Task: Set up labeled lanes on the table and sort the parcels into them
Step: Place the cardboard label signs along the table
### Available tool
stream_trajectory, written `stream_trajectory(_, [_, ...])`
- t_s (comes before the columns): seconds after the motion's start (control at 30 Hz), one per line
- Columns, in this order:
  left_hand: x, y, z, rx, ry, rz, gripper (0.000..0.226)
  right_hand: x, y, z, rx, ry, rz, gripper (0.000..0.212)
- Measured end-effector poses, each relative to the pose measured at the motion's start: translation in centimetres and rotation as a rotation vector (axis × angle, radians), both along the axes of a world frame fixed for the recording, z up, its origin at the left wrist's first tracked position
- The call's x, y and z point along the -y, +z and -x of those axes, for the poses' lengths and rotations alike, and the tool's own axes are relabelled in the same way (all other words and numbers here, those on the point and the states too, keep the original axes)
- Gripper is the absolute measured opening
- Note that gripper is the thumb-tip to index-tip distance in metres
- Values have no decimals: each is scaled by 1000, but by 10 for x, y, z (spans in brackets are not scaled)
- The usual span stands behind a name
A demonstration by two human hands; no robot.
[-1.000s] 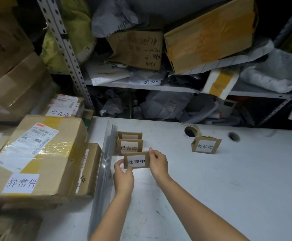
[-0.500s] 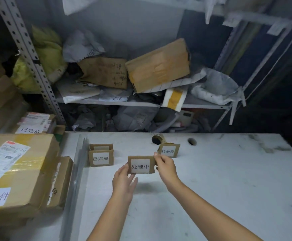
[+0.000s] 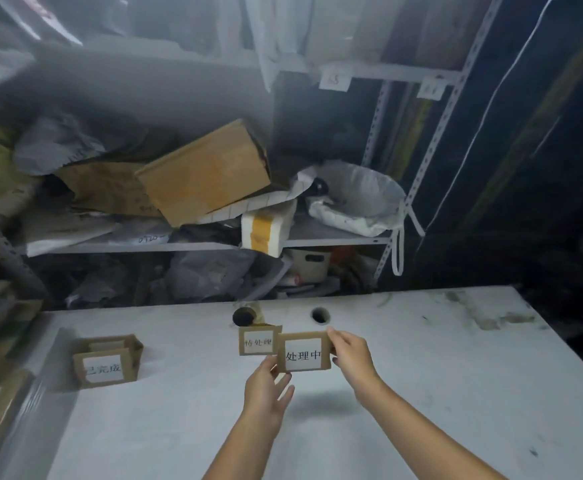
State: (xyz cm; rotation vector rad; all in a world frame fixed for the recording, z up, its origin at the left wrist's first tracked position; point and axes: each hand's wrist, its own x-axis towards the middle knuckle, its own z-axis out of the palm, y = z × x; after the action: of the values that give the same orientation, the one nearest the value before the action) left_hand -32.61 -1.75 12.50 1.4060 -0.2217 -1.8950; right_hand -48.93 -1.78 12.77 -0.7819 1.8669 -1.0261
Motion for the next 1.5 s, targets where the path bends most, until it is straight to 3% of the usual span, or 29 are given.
stream_trajectory(0.27, [20,-38,113,80,10,-7,28,35,-46,108,52,39,-41,35])
stream_trajectory(0.5, [41,-71,161,152,-84,-39,32,55,-79,151,76,40,-71,34])
stream_trajectory(1.5, [54,-83,198,297,-172,-16,21,67,-107,191,121,32,-121,30])
